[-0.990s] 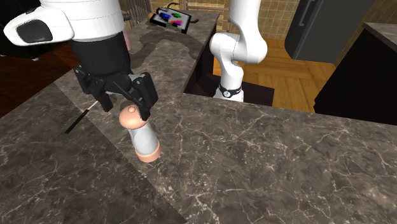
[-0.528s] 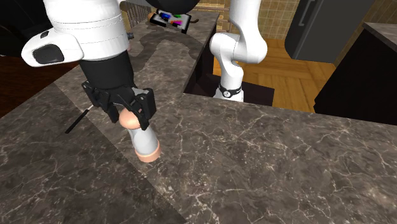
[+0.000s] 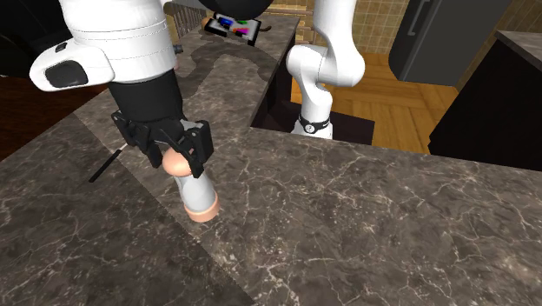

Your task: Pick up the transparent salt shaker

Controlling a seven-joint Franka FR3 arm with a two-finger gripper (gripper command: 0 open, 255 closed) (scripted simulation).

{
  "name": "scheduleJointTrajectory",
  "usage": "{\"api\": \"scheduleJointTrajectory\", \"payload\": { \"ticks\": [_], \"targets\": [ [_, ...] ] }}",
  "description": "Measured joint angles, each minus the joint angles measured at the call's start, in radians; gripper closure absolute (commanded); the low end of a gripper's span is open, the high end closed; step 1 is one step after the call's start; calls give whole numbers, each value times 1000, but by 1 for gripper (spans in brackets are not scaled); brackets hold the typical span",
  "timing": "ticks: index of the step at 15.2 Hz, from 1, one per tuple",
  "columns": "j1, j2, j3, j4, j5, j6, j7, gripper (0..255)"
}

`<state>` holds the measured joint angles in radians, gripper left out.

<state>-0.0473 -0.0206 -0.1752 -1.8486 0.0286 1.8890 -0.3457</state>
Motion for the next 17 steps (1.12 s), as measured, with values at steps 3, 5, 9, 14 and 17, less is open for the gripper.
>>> {"api": "scheduleJointTrajectory", "payload": {
  "ticks": [3,5,9,14,17],
  "targets": [
    [0,-1,0,12,-1,-15,1,255],
    [1,-2,1,34,-1,-38,3,255],
    [-1,0,-1,91,-1,-93,2,255],
    [-1,9,-1,169,0,-162,3,255],
    [-1,14,-1,210,1,-199,4,255]
  ]
}}
